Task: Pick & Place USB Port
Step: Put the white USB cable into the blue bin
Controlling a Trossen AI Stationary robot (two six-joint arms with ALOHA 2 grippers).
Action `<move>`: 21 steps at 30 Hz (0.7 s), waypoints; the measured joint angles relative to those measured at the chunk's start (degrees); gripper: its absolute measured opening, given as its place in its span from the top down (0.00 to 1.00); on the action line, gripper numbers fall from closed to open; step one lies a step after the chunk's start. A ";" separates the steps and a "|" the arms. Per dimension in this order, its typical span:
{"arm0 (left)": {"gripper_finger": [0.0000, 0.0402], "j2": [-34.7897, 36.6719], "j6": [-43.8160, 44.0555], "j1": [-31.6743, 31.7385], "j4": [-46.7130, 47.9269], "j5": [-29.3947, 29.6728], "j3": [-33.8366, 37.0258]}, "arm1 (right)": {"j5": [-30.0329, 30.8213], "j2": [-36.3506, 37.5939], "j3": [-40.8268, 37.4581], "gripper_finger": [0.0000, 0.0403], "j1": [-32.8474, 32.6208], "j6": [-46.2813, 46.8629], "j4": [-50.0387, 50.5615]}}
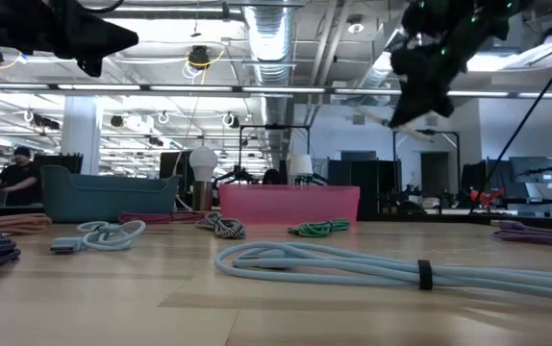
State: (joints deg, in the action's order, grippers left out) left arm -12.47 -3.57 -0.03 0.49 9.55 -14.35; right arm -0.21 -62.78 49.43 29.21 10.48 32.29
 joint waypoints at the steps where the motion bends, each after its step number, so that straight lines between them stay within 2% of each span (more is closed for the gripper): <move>1: 0.94 0.00 0.00 0.01 -0.15 0.79 0.00 | 0.00 0.37 0.00 1.00 -1.59 0.00 -1.21; 6: 0.91 -0.02 0.00 0.02 -1.11 1.22 0.00 | 0.00 0.49 0.02 1.00 -9.13 -0.17 -9.18; 11: 0.81 -0.22 1.10 0.04 -2.80 1.39 0.00 | 0.00 -2.39 0.11 1.00 -14.25 -1.05 -17.24; 16: 0.71 -2.86 3.84 0.11 -2.91 1.38 0.00 | 0.02 -7.95 0.11 1.00 -17.79 -2.98 -25.81; 21: 0.68 -8.02 7.36 0.11 -4.34 1.40 -0.01 | 0.00 -14.94 2.70 1.00 -20.53 -5.33 -31.74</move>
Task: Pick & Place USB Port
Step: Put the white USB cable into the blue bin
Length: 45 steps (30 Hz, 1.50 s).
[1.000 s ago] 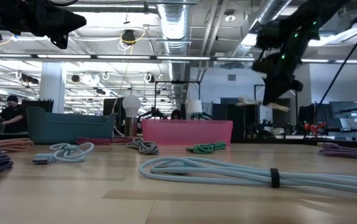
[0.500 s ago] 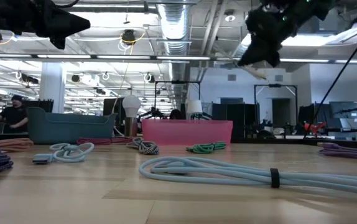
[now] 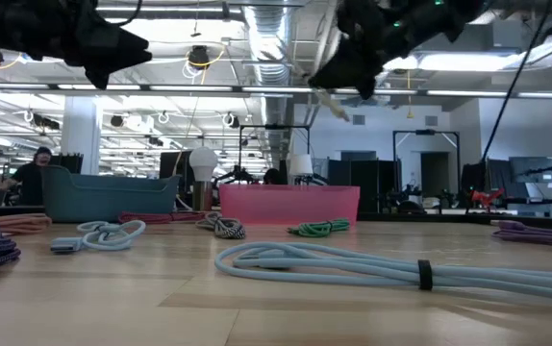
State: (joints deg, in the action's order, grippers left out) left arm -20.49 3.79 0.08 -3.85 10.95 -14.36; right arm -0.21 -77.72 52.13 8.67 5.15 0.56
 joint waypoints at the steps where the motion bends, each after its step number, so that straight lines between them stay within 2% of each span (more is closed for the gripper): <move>1: 0.68 -1.03 0.58 0.01 -0.89 0.03 0.00 | 0.00 -1.31 1.01 1.00 -0.53 -0.72 -0.38; 6: 0.66 -5.53 1.23 0.02 -6.47 0.16 0.01 | -0.02 -8.53 7.81 1.00 -2.97 -3.79 -2.67; 12: 0.60 -8.27 1.24 0.00 -8.67 0.16 -0.01 | -1.94 -17.41 16.14 1.00 -4.61 -5.79 -2.91; 16: 0.57 -8.61 1.23 0.00 -10.75 -0.69 -0.04 | -4.31 -22.94 20.58 1.00 -4.54 -5.79 -3.02; 22: 0.57 -8.44 1.23 -0.02 -12.00 -3.09 -0.04 | -4.47 -28.62 25.81 1.00 -4.42 -6.67 -3.99; 27: 0.57 -8.86 1.23 -0.02 -12.13 -3.08 -0.04 | -5.94 -29.48 28.81 1.00 -4.49 -7.12 -5.47; 45: 0.58 -10.05 1.20 -0.02 -18.41 -3.10 -0.04 | -8.79 -29.43 28.82 1.00 -4.63 -6.63 -10.16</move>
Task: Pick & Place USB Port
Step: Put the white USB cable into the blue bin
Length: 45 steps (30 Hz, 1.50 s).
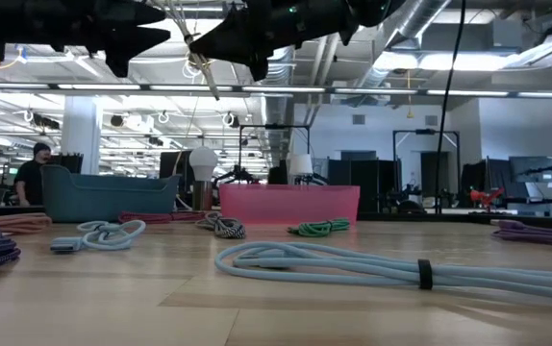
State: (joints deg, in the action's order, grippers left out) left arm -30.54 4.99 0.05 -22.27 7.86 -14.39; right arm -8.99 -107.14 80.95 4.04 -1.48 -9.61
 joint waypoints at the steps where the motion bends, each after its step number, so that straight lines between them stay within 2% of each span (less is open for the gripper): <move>1: 0.58 -0.32 0.02 0.00 -0.29 0.00 0.00 | 0.00 -0.46 0.00 1.00 -0.13 0.00 -0.47; 16: 0.60 -7.86 -0.17 0.02 -5.64 -0.06 0.00 | -0.17 -4.21 3.00 1.00 -0.66 0.02 -0.57; 19: 0.65 -8.11 -0.11 0.00 -5.70 -0.08 0.00 | -0.15 -4.29 3.26 1.00 -0.66 0.02 -0.85; 27: 0.92 -8.09 -0.02 0.00 -5.92 -0.17 0.00 | -0.01 -4.45 3.23 1.00 -0.60 0.01 -0.62; 29: 0.96 -8.09 -0.02 0.00 -5.96 -0.15 0.00 | 0.02 -4.45 3.23 1.00 -0.57 0.00 -0.59; 36: 0.93 -8.09 -0.10 0.00 -5.92 -0.05 0.00 | -0.02 -4.45 3.23 0.99 -0.20 0.02 -0.61; 38: 0.96 -8.09 -0.59 0.02 -5.92 0.08 0.00 | -0.12 -4.45 3.21 0.97 -0.17 0.85 -0.60; 45: 0.96 -6.68 -2.06 0.04 -5.29 0.09 0.00 | -0.20 -1.51 3.19 0.88 0.64 0.21 5.82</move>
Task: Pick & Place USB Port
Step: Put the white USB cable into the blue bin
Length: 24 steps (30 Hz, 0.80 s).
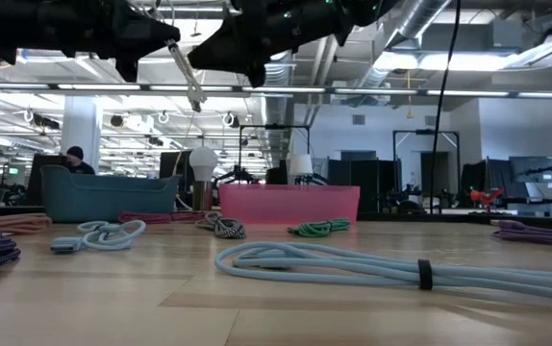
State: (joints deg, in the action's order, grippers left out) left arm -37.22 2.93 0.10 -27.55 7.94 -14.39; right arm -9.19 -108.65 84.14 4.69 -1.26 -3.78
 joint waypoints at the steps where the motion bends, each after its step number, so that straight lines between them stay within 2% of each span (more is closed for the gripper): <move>1: 0.96 0.61 -0.72 0.00 0.56 0.00 0.01 | 0.00 0.65 0.00 0.87 0.00 -0.88 1.10; 7: 0.96 5.17 -1.74 0.00 7.11 4.88 0.02 | 0.54 5.40 -0.02 0.87 -0.02 -3.86 8.69; 11: 0.96 8.98 -1.78 0.00 13.30 9.30 0.02 | 3.36 8.47 -0.02 0.91 -0.46 -5.50 12.73; 18: 0.96 17.07 -4.34 0.00 21.30 20.37 0.02 | 7.63 13.36 -0.06 1.00 -0.52 -7.73 20.56; 24: 0.96 23.67 -4.04 0.00 29.93 26.40 0.02 | 7.98 19.17 -6.09 0.99 0.11 -7.72 19.03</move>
State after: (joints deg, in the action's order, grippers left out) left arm -13.55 -1.11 0.10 2.38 34.34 -14.37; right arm -1.21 -89.48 78.05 4.79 -8.98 15.25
